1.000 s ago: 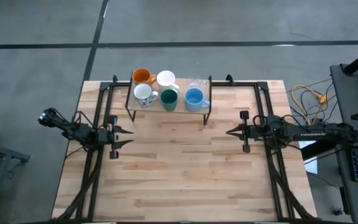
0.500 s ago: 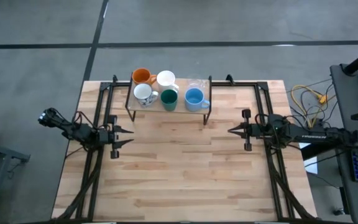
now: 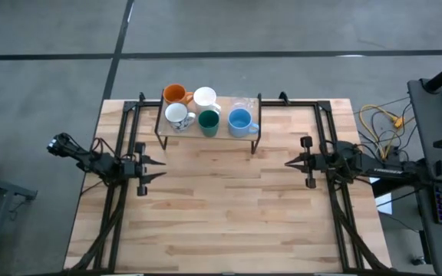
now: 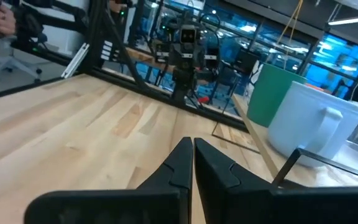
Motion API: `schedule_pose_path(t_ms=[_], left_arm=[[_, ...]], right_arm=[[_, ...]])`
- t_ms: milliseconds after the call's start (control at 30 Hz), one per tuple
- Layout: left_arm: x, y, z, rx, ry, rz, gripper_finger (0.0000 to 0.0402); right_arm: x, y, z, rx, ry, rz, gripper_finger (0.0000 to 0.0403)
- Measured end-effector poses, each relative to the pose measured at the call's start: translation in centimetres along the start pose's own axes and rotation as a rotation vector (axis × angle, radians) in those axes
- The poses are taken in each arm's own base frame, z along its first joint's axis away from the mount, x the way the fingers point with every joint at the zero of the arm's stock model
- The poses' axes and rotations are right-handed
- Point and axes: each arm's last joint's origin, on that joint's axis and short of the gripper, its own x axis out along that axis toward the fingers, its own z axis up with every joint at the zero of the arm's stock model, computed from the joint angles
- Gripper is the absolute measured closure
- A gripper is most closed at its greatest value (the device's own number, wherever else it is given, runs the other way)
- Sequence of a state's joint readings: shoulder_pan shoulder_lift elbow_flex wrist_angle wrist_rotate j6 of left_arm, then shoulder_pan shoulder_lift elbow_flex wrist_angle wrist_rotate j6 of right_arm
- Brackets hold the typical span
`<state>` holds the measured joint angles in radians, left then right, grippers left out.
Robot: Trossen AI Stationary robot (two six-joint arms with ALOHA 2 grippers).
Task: Stack small to large cups/mugs on shelf
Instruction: Return to Home Position
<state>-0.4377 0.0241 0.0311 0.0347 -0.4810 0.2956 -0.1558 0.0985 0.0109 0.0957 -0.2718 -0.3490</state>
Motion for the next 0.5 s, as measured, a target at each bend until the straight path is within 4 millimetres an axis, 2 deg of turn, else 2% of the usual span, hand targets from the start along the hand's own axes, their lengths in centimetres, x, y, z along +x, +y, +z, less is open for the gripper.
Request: schedule_pose_path(t_ms=[500], left_arm=[[0.15,-0.29,-0.44,-0.057,-0.012,-0.021,0.0279]], right_arm=[[0.08,0.19,-0.57,0.078,0.058,0.019,0.0394]])
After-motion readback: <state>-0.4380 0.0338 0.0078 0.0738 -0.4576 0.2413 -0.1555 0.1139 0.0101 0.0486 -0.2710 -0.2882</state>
